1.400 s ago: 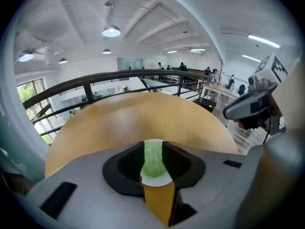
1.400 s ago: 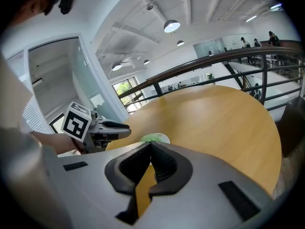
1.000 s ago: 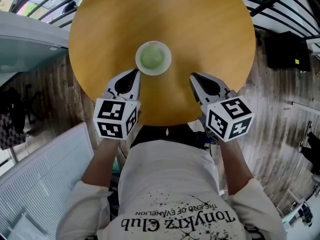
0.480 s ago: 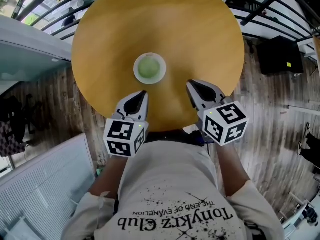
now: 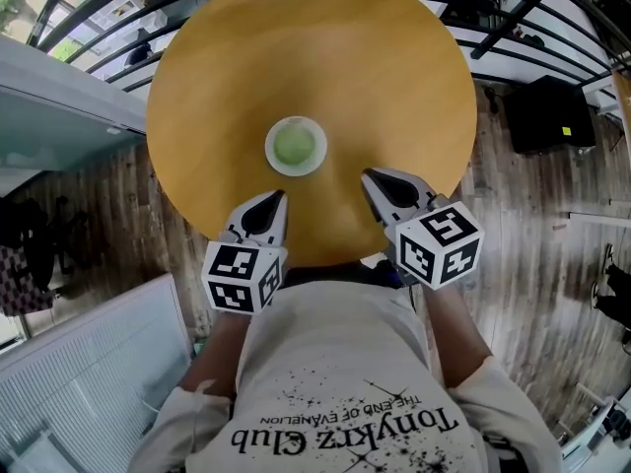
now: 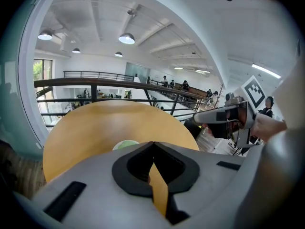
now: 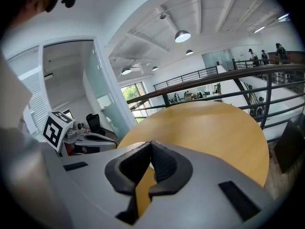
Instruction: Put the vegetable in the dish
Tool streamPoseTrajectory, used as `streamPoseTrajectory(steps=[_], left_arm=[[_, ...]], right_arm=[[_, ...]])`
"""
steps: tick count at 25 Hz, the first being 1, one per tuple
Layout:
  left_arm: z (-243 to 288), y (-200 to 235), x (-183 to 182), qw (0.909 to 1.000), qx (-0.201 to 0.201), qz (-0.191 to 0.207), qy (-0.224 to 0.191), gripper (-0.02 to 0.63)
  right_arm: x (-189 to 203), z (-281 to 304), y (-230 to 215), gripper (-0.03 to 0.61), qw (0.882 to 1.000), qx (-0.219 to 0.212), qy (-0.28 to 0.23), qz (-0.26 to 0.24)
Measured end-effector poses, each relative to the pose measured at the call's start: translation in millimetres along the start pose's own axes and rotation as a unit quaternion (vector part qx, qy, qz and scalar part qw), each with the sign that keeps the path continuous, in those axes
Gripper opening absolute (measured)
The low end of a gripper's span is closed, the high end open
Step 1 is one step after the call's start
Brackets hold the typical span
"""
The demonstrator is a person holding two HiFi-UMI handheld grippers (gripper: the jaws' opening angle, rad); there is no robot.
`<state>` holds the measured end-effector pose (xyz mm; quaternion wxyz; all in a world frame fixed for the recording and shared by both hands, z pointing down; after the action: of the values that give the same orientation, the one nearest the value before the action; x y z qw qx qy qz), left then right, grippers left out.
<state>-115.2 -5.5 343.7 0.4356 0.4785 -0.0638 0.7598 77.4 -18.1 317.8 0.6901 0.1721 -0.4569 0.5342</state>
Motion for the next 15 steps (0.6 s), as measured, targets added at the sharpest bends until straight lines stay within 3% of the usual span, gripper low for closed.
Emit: streamPoseTrajectory(steps=[15], left_arm=[[-5,-4,11,0.9999,0.001,-0.007,0.012,0.023]], right_arm=[[6,-8,5,0.021,1.000,-0.008,0.008,-0.008]])
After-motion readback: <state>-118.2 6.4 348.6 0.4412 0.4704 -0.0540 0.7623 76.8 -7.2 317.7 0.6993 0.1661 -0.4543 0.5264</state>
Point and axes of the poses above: the fingertips, and each gripper's own axes: z forward along the fingers, y to its left, x out of its underside, the point moved 6 cm from there along -z, backward along the fingers, and after that the axes turned 10 degrees about x, right-handed, at the moved point
